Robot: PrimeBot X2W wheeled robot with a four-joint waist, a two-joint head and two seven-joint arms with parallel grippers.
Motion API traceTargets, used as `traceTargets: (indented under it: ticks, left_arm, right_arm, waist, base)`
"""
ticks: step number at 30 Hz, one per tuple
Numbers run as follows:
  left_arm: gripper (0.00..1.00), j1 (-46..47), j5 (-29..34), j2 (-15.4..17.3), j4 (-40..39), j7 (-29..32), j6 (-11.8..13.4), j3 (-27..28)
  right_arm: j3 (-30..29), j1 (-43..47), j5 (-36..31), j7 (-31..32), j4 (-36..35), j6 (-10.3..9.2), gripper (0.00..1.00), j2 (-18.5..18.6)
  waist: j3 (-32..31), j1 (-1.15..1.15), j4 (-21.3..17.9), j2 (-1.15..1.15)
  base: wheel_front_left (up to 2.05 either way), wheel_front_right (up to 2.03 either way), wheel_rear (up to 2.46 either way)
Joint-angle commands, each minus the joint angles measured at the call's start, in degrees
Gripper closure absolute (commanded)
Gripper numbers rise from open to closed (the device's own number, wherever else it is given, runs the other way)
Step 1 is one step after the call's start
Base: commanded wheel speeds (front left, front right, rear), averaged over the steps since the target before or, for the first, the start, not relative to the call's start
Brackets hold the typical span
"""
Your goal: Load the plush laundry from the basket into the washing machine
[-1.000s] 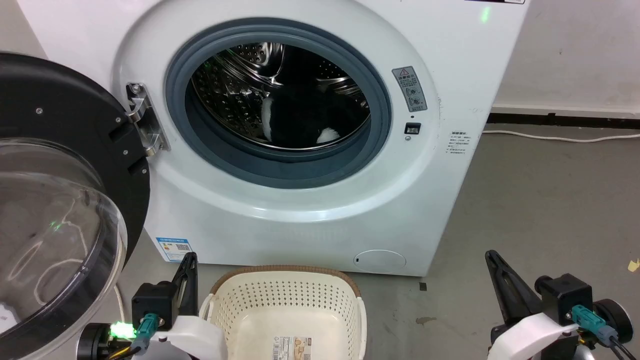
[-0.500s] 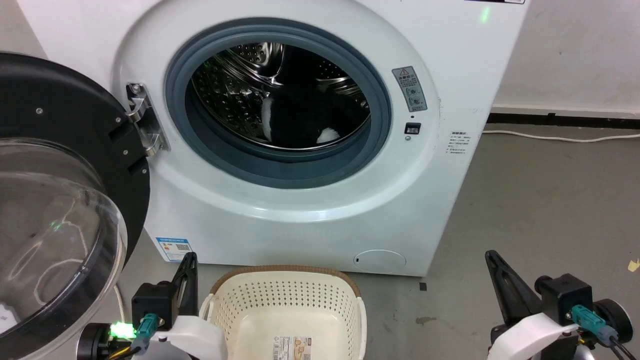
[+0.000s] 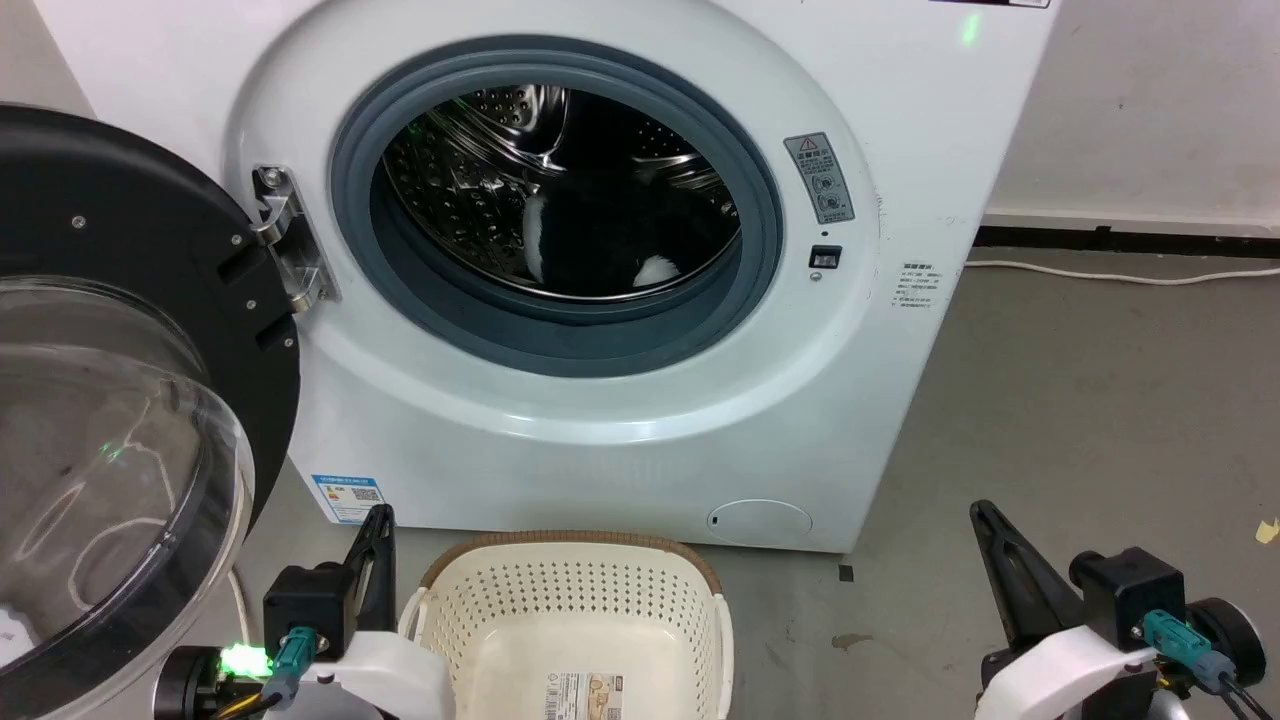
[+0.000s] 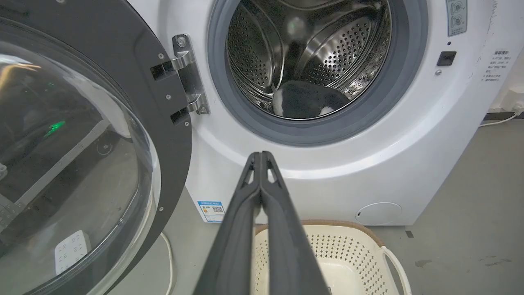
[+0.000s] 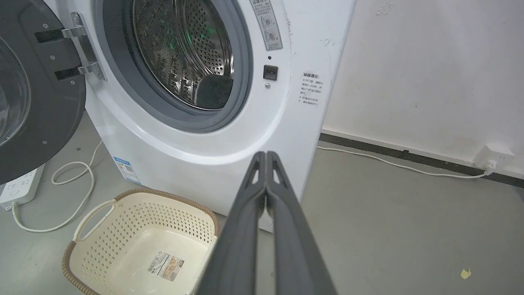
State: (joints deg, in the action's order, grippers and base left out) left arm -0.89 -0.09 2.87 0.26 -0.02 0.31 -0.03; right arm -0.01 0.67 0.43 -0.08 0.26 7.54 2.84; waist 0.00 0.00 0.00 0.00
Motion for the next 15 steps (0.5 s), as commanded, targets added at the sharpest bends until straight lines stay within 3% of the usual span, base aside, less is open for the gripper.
traceTargets:
  ticks: [1,15]
  left_arm:
    - [1.0,0.9,0.1,0.0,-0.3,0.0,-0.3,0.0]
    - [1.0,0.9,0.1,0.0,-0.3,0.0,-0.3,0.0]
  right_arm:
    - [0.0,-0.7,-0.4,0.1,-0.3,-0.05,1.0,0.0]
    - [0.0,-0.7,-0.4,0.1,-0.3,-0.05,1.0,0.0]
  waist:
    - [0.0,0.0,0.0,0.0]
    - [0.0,0.0,0.0,0.0]
  base:
    - [0.0,0.0,0.0]
    - [0.0,0.0,0.0]
